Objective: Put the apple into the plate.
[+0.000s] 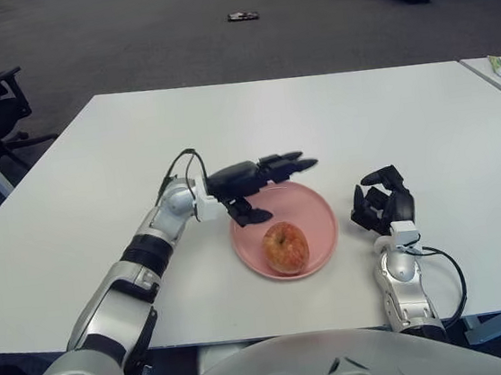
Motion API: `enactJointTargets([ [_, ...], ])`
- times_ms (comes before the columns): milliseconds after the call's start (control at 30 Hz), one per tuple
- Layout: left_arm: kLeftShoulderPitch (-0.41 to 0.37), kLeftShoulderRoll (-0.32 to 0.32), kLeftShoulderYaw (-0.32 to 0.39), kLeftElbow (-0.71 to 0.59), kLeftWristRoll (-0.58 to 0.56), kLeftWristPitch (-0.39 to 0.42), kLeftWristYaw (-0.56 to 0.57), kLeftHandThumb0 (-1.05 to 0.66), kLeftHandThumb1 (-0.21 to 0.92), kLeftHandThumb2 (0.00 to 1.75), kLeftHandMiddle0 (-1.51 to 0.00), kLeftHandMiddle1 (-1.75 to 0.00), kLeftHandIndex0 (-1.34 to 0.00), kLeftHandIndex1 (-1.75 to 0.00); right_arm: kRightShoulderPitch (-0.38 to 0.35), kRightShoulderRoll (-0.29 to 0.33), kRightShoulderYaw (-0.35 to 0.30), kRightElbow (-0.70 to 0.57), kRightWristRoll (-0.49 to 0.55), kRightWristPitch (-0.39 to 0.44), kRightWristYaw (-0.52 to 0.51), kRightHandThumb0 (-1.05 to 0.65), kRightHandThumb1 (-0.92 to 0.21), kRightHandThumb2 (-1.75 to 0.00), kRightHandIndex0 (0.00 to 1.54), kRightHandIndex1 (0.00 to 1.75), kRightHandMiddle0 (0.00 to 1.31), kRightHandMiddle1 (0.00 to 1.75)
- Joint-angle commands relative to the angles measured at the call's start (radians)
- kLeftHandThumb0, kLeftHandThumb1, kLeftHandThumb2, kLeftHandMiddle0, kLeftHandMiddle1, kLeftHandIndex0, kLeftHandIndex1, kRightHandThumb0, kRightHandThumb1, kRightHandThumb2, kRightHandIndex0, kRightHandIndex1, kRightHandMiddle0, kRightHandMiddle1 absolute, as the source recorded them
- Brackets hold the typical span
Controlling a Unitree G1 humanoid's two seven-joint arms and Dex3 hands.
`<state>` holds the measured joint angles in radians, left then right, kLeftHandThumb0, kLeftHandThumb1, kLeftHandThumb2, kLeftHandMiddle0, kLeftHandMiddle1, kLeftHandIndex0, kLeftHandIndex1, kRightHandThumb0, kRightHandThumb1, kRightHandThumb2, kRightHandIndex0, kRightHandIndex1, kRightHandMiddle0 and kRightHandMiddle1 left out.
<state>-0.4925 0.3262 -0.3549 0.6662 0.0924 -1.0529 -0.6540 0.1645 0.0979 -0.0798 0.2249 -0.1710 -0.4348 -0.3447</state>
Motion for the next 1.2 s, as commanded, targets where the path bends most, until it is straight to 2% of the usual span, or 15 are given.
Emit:
enactJointTargets([
  [0, -0.016, 0.015, 0.055, 0.066, -0.029, -0.023, 0.036, -1.05, 0.92, 1.00, 0.00, 0.00, 0.00, -0.02, -0.008, 0.005, 0.001, -0.015, 0.011, 0.004, 0.001, -0.43, -0.50, -1.10, 1.02, 1.75, 0.47, 1.75],
  [133, 0.017, 0.017, 0.096, 0.030, -0.129, 0.031, 0.007, -1.05, 0.92, 1.07, 0.00, 0.00, 0.00, 0.00, -0.010, 0.006, 0.000, -0.013, 0.017, 0.003, 0.004, -0.42, -0.51, -1.08, 1.01, 1.75, 0.46, 1.75],
  [200, 0.047, -0.008, 0.111, -0.012, -0.249, 0.120, -0.047, -1.05, 0.92, 1.08, 0.00, 0.00, 0.00, 0.00, -0.010, 0.006, 0.000, -0.012, 0.017, 0.003, 0.004, -0.42, -0.51, -1.08, 1.01, 1.75, 0.46, 1.75],
  [267, 0.069, -0.024, 0.124, -0.049, -0.320, 0.191, -0.075, -1.05, 0.92, 1.08, 0.00, 0.00, 0.00, 0.00, -0.011, 0.007, 0.000, -0.012, 0.017, 0.004, 0.004, -0.42, -0.51, -1.08, 1.01, 1.75, 0.46, 1.75],
  [400, 0.152, -0.036, 0.180, -0.137, -0.353, 0.275, -0.009, -1.05, 0.92, 1.07, -0.01, 0.00, -0.01, -0.01, -0.013, 0.011, -0.001, -0.014, 0.016, 0.016, -0.001, -0.42, -0.51, -1.07, 1.01, 1.75, 0.46, 1.75],
  [500, 0.194, -0.051, 0.216, -0.178, -0.342, 0.289, 0.033, -1.05, 0.92, 1.06, -0.02, -0.01, -0.03, -0.02, -0.014, 0.013, -0.001, -0.015, 0.013, 0.018, -0.004, -0.42, -0.52, -1.07, 1.00, 1.75, 0.46, 1.75],
  [600, 0.212, -0.109, 0.270, -0.194, -0.301, 0.299, 0.157, -1.05, 0.92, 1.07, -0.11, -0.09, -0.01, -0.35, -0.016, 0.011, -0.001, -0.013, 0.011, 0.018, -0.005, -0.42, -0.52, -1.07, 0.99, 1.75, 0.46, 1.75],
  [633, 0.215, -0.125, 0.285, -0.194, -0.287, 0.302, 0.194, -1.05, 0.92, 1.09, -0.18, -0.23, -0.01, -0.67, -0.017, 0.010, -0.001, -0.012, 0.011, 0.017, -0.005, -0.42, -0.52, -1.07, 0.99, 1.75, 0.45, 1.75],
  [667, 0.217, -0.136, 0.295, -0.196, -0.275, 0.305, 0.217, -1.05, 0.92, 1.09, -0.18, -0.33, 0.00, -0.79, -0.018, 0.010, -0.002, -0.012, 0.012, 0.017, -0.004, -0.42, -0.52, -1.06, 0.98, 1.75, 0.45, 1.75],
  [733, 0.223, -0.162, 0.318, -0.198, -0.250, 0.326, 0.284, -1.04, 0.92, 1.11, -0.21, -0.64, -0.04, -1.11, -0.019, 0.009, -0.002, -0.011, 0.012, 0.017, -0.003, -0.42, -0.52, -1.06, 0.98, 1.75, 0.45, 1.75],
  [900, 0.240, -0.196, 0.355, -0.192, -0.205, 0.357, 0.384, -0.93, 0.92, 1.11, -0.31, -0.99, -0.17, -1.39, -0.020, 0.009, -0.001, -0.010, 0.011, 0.016, -0.003, -0.42, -0.53, -1.06, 0.98, 1.75, 0.45, 1.75],
  [1133, 0.282, -0.208, 0.393, -0.135, -0.208, 0.331, 0.413, -0.81, 0.92, 1.07, -0.38, -1.15, -0.25, -1.50, -0.020, 0.008, -0.002, -0.011, 0.011, 0.018, -0.004, -0.42, -0.53, -1.05, 0.98, 1.75, 0.44, 1.75],
  [1167, 0.279, -0.216, 0.414, -0.084, -0.228, 0.324, 0.416, -0.79, 0.92, 1.07, -0.39, -1.17, -0.26, -1.50, -0.020, 0.008, -0.002, -0.011, 0.012, 0.018, -0.004, -0.42, -0.53, -1.05, 0.98, 1.75, 0.44, 1.75],
])
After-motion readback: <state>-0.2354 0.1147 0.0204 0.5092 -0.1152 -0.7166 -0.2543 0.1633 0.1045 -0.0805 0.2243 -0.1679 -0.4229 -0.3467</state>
